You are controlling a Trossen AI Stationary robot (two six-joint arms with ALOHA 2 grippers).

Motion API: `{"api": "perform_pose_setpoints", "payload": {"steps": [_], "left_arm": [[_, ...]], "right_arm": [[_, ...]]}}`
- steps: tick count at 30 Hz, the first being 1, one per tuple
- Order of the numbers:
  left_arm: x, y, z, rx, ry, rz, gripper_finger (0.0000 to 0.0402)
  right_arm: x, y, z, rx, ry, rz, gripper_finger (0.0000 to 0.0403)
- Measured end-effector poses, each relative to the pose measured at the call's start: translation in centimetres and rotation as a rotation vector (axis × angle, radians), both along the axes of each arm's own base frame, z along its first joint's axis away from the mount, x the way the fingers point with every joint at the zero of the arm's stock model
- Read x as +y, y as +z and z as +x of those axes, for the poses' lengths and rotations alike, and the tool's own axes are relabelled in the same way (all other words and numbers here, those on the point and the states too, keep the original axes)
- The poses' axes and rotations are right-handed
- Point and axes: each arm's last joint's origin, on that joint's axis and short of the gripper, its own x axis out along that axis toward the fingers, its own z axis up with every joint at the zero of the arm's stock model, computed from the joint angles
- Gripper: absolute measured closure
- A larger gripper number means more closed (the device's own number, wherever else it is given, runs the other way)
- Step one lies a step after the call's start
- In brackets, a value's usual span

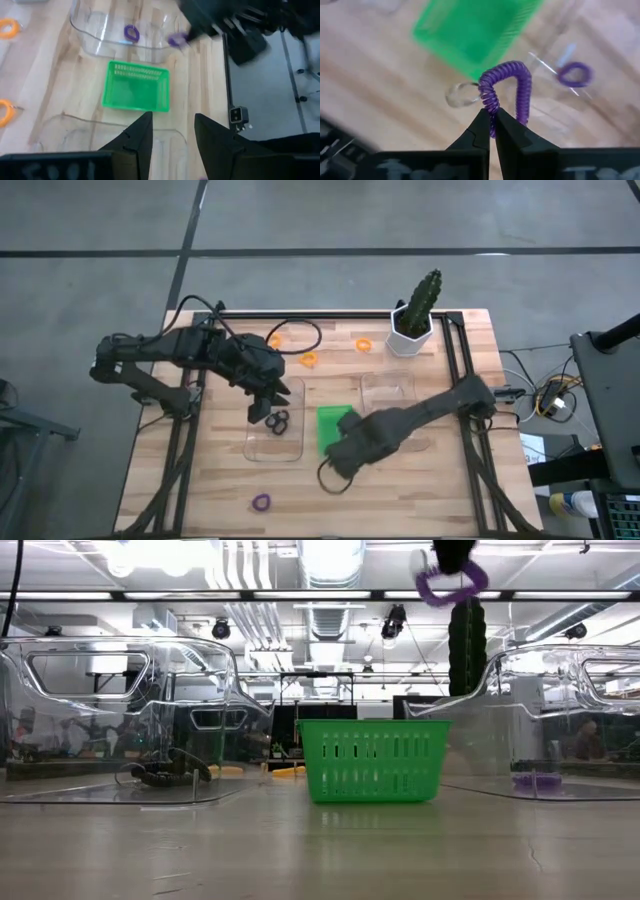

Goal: Sort spring keychains
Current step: Put the right violet spring keychain into the right transparent bin

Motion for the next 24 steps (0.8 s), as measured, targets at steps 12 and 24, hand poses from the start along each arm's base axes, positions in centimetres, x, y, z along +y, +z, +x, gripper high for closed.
{"api": "perform_pose_setpoints", "payload": {"steps": [12,24], "left_arm": [[-2.0,-0.2,-0.5,0.045,-0.040,-0.043,0.0264],[-7.4,-0.2,-2.2,0.081,-0.199,-0.096,0.0264]], "right_arm": [[-7.0,-3.6,-5.9,0.087,-0.166,-0.011,0.0394],[-10.6,-11.1,-7.7,0.141,-0.152,0.113,0.0387]]}}
